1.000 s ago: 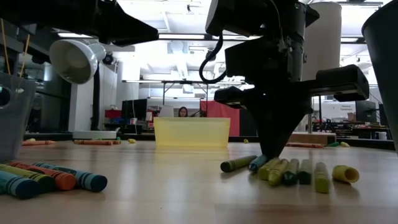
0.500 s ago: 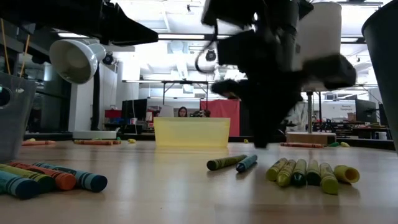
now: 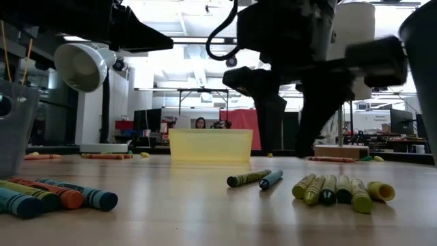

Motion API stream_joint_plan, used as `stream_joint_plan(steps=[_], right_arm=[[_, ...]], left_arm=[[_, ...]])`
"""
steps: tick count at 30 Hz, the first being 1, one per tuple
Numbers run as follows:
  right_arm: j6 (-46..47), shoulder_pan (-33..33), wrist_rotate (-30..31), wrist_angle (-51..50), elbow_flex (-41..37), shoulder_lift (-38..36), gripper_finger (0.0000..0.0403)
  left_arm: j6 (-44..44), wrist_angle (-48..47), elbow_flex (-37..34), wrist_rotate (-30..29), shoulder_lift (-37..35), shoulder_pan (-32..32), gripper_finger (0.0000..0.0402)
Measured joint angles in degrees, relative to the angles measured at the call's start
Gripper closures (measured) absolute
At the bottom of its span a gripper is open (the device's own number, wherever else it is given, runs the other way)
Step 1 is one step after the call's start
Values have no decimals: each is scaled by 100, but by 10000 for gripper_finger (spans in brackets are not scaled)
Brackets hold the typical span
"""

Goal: Sort crayons
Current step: Put the blue crayon into the black bin

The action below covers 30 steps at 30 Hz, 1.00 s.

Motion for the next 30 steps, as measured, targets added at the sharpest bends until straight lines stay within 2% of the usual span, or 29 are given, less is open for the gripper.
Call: stream_joint_plan(steps=[3, 6, 19, 30], right_arm=[[-278, 92, 78, 81, 0, 139, 210], [-414, 137, 141, 217, 2, 228, 214], [-367, 97, 185, 254, -4, 279, 298], [-366, 34, 174, 280, -4, 332, 313]], left_arm=[[2, 1, 0, 0, 0, -1, 243], [28, 0, 0, 0, 0, 0, 243], [-2, 0, 0, -2, 0, 0, 243], [-9, 0, 0, -2, 0, 0, 243]])
